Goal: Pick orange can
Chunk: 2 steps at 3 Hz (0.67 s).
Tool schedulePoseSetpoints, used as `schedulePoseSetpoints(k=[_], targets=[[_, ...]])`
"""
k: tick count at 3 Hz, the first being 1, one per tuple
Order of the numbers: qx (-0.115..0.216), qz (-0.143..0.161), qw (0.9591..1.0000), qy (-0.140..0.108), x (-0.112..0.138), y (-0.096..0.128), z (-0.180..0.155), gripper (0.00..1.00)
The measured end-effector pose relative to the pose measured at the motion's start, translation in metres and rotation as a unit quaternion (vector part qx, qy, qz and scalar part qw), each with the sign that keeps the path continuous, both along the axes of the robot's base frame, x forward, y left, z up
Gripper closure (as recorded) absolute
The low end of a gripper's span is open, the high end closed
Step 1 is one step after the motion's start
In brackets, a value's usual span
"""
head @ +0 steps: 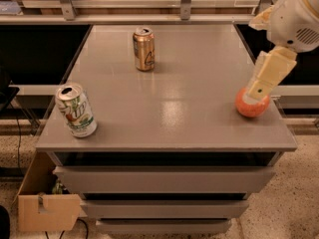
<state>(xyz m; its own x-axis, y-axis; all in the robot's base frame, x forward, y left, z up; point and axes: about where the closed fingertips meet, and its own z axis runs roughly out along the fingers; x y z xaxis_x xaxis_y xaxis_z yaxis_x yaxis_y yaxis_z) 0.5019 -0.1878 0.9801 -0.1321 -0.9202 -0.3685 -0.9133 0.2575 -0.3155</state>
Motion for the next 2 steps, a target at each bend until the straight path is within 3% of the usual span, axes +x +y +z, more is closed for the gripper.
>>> schedulePoseSetpoints(k=[1, 2], targets=[[0.041, 0.01, 0.9989, -0.019, 0.038, 0.019, 0.0, 0.0], [0.109, 0.007, 0.9938, -0.016, 0.076, 0.047, -0.006, 0.0]])
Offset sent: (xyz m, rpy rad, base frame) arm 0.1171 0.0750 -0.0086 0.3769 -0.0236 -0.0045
